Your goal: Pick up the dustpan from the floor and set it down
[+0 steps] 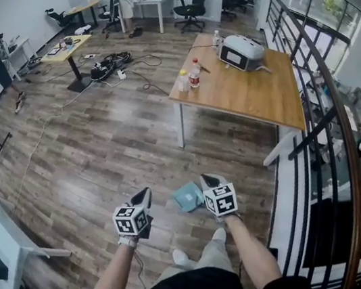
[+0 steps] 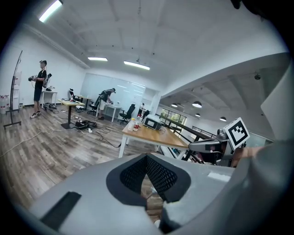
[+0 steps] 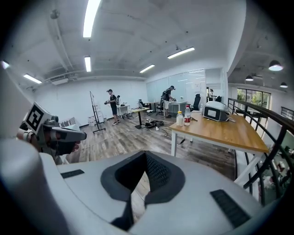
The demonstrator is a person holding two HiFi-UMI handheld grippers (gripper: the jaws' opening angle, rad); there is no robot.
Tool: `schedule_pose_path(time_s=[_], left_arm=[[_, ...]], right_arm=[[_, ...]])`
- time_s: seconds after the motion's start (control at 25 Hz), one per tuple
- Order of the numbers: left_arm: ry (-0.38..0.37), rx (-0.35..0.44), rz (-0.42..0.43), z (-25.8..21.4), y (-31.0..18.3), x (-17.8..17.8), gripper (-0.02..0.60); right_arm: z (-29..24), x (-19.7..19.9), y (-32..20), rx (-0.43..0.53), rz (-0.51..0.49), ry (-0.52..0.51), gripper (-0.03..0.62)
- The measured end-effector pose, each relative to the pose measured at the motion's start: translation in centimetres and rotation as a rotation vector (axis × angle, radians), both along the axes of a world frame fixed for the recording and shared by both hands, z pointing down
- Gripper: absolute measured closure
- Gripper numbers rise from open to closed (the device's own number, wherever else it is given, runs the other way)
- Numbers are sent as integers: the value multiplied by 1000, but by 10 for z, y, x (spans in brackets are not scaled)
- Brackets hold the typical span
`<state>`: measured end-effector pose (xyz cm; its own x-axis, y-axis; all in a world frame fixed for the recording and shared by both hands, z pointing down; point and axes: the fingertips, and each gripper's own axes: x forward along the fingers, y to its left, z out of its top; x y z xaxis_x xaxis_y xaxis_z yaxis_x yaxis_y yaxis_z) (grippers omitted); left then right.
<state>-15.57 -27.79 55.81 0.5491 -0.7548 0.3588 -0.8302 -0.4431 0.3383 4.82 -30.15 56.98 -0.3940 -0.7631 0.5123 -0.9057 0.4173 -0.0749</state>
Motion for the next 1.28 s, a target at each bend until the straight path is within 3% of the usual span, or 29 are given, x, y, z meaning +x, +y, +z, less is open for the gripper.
schedule_pose_path(time_s=[0.36,1.28], left_arm=[[-2,57,1,-37,5,-14,584],[16,71,18,-56,8,-7,584]], right_arm=[[-43,-18,1,58,-29,-42,600],[-62,-9,6,85,-10,-75,600]])
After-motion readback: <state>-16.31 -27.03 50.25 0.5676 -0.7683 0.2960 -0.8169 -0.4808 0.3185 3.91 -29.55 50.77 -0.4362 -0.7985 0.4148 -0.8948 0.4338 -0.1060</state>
